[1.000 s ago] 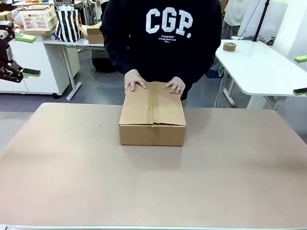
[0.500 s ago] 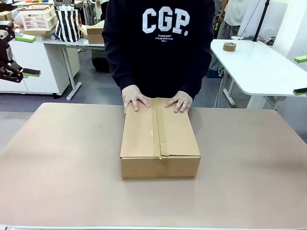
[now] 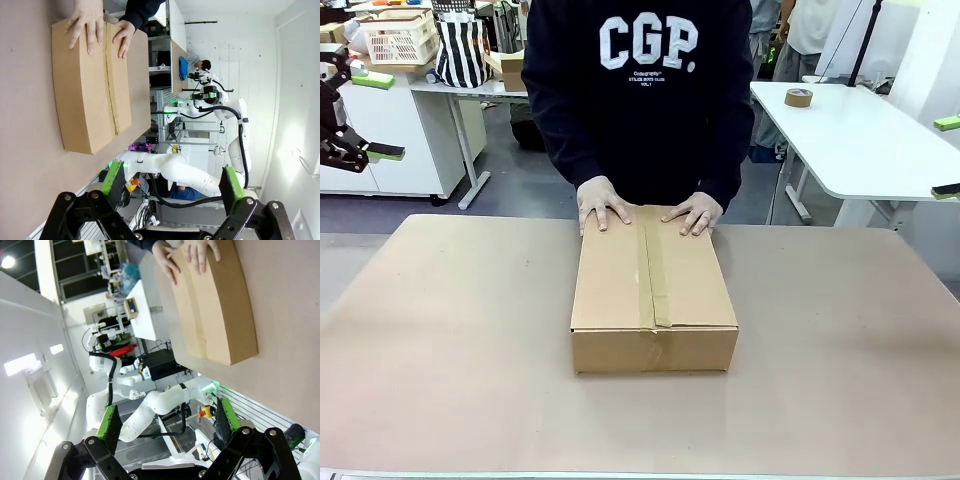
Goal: Pack the gift set into the box.
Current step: Press and hold the closed box until the human finishes sealing it.
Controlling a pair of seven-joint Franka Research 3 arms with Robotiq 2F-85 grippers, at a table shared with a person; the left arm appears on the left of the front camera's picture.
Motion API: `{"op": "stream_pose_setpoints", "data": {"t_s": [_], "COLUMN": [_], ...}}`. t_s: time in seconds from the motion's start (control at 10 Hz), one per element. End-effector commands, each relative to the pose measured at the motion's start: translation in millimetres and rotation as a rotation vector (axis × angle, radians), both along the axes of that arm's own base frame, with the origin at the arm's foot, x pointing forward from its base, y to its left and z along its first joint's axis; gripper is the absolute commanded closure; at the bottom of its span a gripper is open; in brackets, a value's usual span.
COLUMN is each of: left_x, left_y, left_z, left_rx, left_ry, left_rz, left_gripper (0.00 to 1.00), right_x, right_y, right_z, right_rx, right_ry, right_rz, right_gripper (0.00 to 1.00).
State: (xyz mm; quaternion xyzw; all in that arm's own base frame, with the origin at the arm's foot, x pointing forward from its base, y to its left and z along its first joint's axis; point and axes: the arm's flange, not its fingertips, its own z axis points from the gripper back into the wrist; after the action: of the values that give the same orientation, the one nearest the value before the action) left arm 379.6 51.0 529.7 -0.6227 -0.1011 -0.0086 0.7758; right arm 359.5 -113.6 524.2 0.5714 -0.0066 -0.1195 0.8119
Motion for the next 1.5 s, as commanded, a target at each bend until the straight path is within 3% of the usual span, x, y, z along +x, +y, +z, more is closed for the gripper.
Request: {"op": "stream_pose_setpoints", "data": {"t_s": [0.0, 1.1, 1.2, 1.3, 1.4], "left_x": [-1.7, 0.0, 3.9, 7.2, 11.9], "left_y": [1.6, 0.0, -20.5, -42.6, -64.3], "left_z": [-0.6, 0.0, 2.4, -1.1, -8.4], "left_rx": [0.003, 0.000, 0.084, 0.163, 0.220], "left_ry": [-0.008, 0.000, -0.244, -0.432, -0.575], "left_rz": [-0.015, 0.000, -0.050, -0.115, -0.172], "left_gripper": [0.00, 0.00, 0.00, 0.00, 0.00], "right_x": [0.3, 0.0, 7.3, 13.6, 18.3], "right_y": [-0.3, 0.0, 18.5, 42.1, 67.0], "right_z": [2.4, 0.0, 2.3, 2.5, -1.0], "right_rx": [0.010, 0.000, -0.067, -0.103, -0.105], "right_ry": [-0.021, 0.000, -0.161, -0.384, -0.548], "right_rz": [0.009, 0.000, 0.108, 0.222, 0.319], "right_gripper": [0.00, 0.00, 0.00, 0.00, 0.00]}}
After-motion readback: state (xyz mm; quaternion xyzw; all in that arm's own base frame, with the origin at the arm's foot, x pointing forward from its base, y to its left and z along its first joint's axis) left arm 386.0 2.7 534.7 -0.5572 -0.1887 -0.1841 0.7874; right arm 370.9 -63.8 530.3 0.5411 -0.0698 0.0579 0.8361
